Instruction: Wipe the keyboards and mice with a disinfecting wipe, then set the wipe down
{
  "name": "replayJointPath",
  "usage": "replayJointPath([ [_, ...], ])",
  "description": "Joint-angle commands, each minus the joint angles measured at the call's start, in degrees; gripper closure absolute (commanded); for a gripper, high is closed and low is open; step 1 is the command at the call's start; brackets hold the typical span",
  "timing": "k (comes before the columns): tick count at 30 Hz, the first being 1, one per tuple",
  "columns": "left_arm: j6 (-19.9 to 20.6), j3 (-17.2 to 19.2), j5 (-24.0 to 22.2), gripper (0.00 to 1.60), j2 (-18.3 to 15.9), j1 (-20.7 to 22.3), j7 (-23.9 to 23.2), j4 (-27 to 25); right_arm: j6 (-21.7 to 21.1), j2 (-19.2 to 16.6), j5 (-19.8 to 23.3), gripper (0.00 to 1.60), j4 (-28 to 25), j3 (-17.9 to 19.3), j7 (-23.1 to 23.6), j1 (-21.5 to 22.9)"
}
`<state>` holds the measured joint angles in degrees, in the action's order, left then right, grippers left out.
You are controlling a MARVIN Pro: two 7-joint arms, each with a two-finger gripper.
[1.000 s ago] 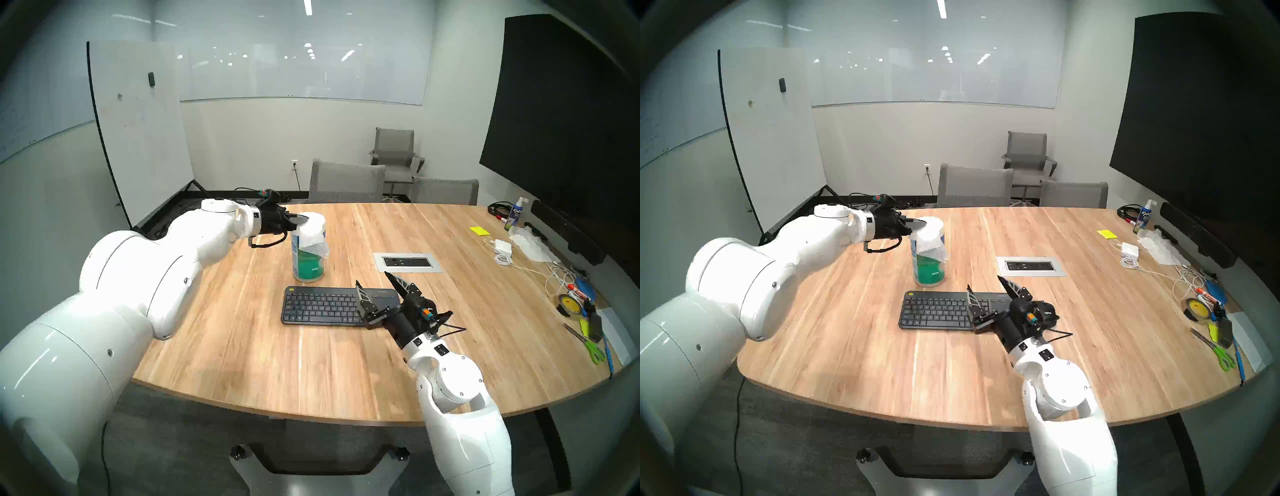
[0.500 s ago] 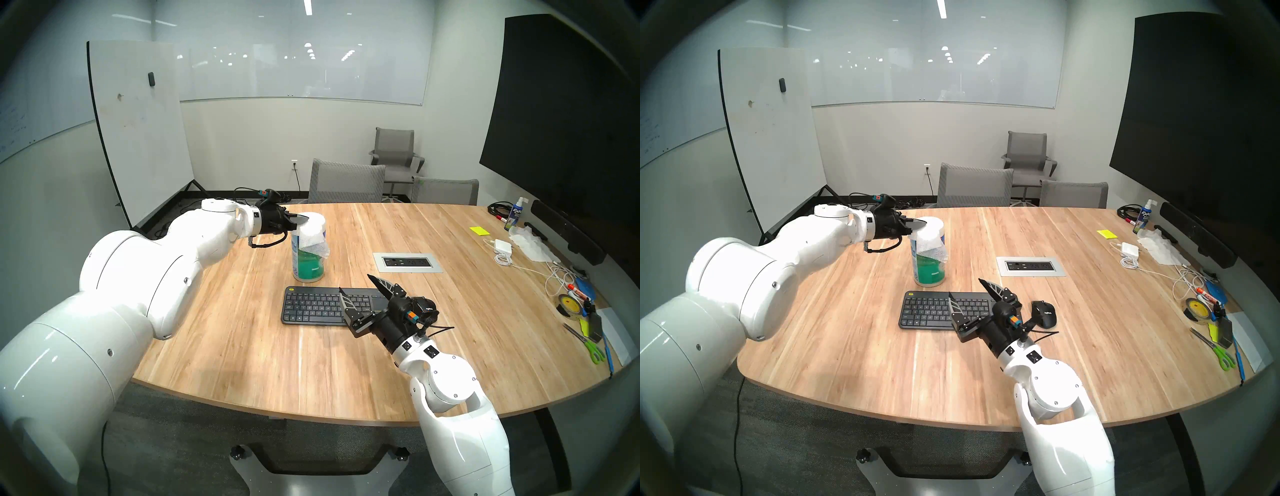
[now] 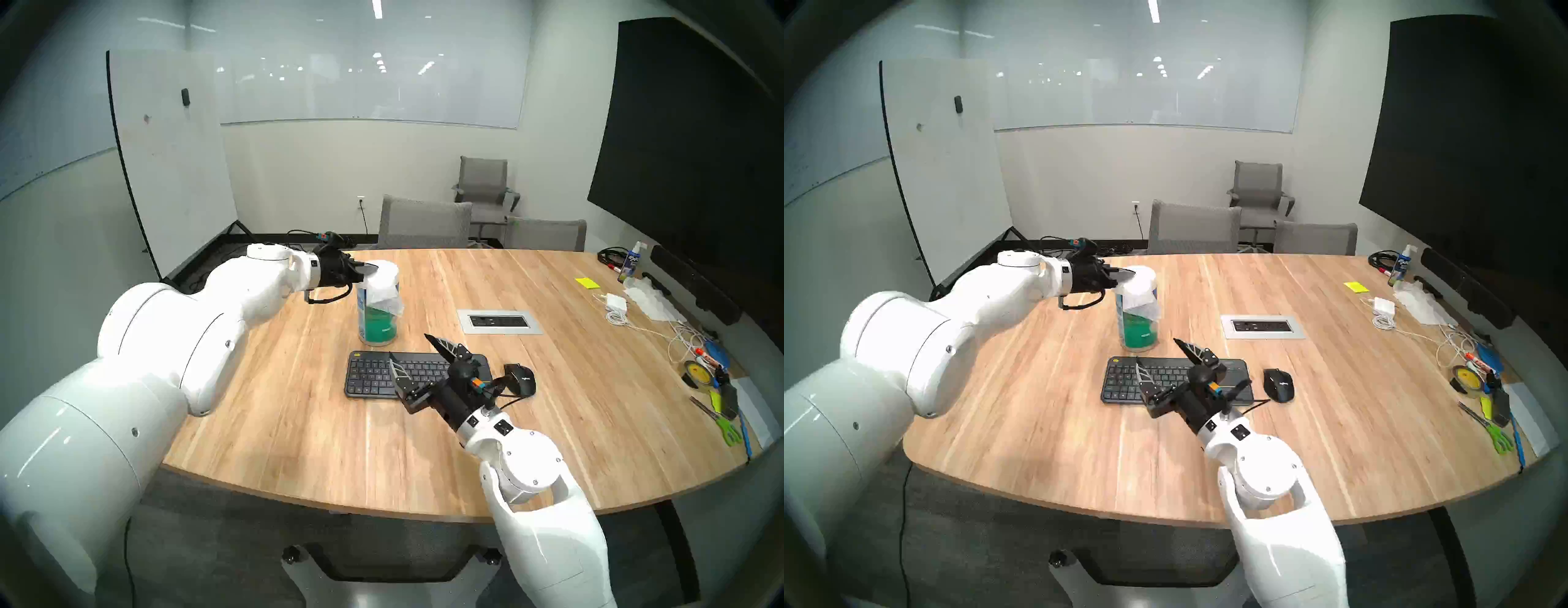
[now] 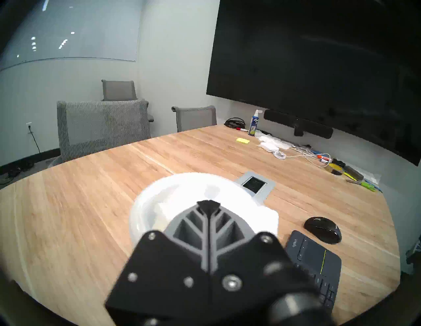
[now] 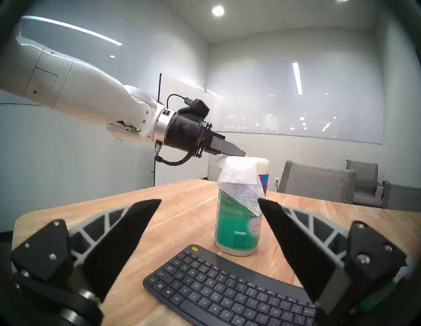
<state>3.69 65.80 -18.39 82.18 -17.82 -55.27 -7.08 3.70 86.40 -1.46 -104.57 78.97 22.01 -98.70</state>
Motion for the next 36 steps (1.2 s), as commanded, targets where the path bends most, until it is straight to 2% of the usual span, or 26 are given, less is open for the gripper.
replayJointPath([
  [1, -0.13, -0.03, 0.05, 1.6, 0.29, 1.02, 0.05, -0.51, -0.52, 2.47, -0.46, 0.0, 0.27, -1.49, -0.99, 4.15],
  [9, -0.17, -0.02, 0.05, 1.6, 0.29, 1.02, 0.04, -0.5, -1.47, 3.78, -1.95, 0.0, 4.66, -3.25, -2.72, 8.73],
  [36, -0.21, -0.01, 0.08, 1.6, 0.3, 1.03, 0.03, -0.47, -0.18, 6.27, -3.97, 0.0, 15.47, -8.16, -10.64, 17.71],
])
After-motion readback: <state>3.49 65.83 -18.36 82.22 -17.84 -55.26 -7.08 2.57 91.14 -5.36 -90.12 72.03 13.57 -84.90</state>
